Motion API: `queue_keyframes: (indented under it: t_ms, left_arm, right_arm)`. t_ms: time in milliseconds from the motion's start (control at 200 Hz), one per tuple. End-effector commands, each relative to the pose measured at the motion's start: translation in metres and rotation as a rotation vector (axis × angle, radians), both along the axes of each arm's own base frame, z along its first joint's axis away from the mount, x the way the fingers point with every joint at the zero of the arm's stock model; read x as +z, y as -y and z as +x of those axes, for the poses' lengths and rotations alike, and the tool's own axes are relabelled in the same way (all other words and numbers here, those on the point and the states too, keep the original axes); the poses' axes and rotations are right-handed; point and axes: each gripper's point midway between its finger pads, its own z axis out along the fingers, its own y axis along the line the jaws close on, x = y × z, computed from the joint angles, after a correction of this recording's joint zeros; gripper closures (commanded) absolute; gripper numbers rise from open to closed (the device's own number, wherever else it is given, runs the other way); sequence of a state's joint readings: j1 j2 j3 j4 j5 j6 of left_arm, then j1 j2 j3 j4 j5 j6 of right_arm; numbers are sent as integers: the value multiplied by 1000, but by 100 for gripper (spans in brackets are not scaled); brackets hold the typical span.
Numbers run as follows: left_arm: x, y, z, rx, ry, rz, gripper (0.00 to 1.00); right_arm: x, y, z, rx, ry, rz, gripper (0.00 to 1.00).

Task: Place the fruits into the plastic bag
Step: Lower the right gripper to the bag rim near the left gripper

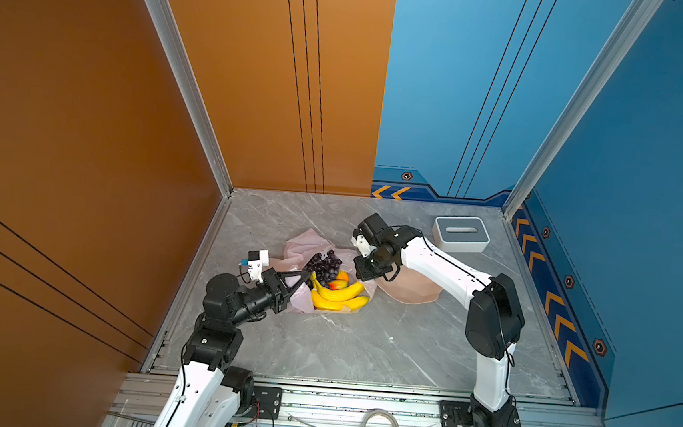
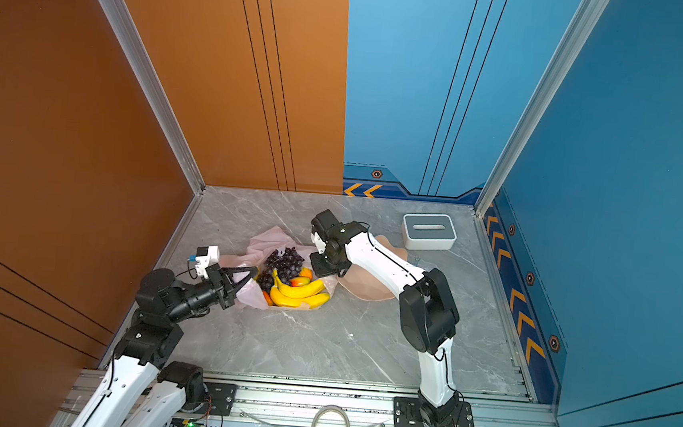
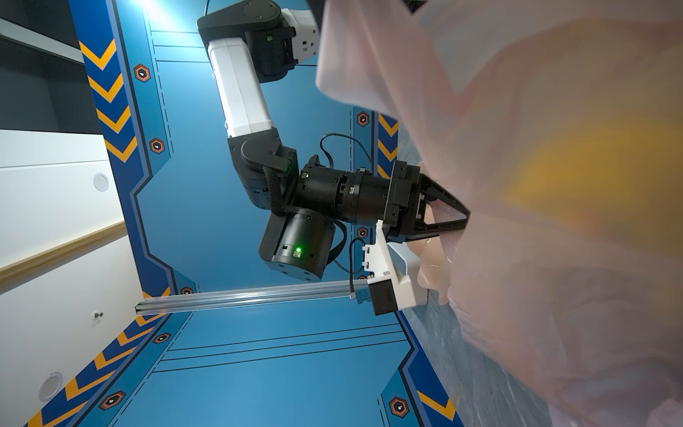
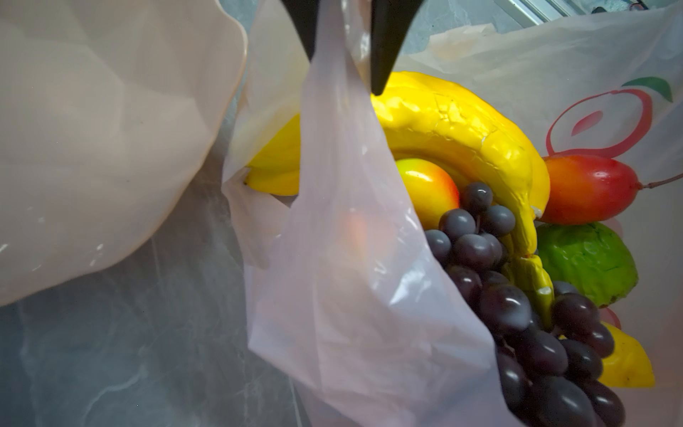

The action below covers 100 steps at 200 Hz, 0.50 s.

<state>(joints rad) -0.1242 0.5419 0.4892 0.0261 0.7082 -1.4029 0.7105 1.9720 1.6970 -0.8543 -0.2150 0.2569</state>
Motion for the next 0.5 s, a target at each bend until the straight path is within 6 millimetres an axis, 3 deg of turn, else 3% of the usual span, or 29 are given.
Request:
queue_keyframes:
  t_ms: [0, 25, 205, 496]
  left_arm:
    - [-1, -2, 0, 9, 11, 7, 100]
    - [0, -2, 0, 8, 12, 7, 100]
    - [4, -2, 1, 11, 22, 6, 100]
    - [19, -3, 2, 8, 49, 11, 100]
  right_arm:
    - [12, 14, -6, 0, -26, 35, 97]
    - [12, 15, -6, -2, -30, 38, 100]
    - [27, 13, -4, -17, -34, 111, 100]
    - [94, -8, 21, -75, -3, 360, 100]
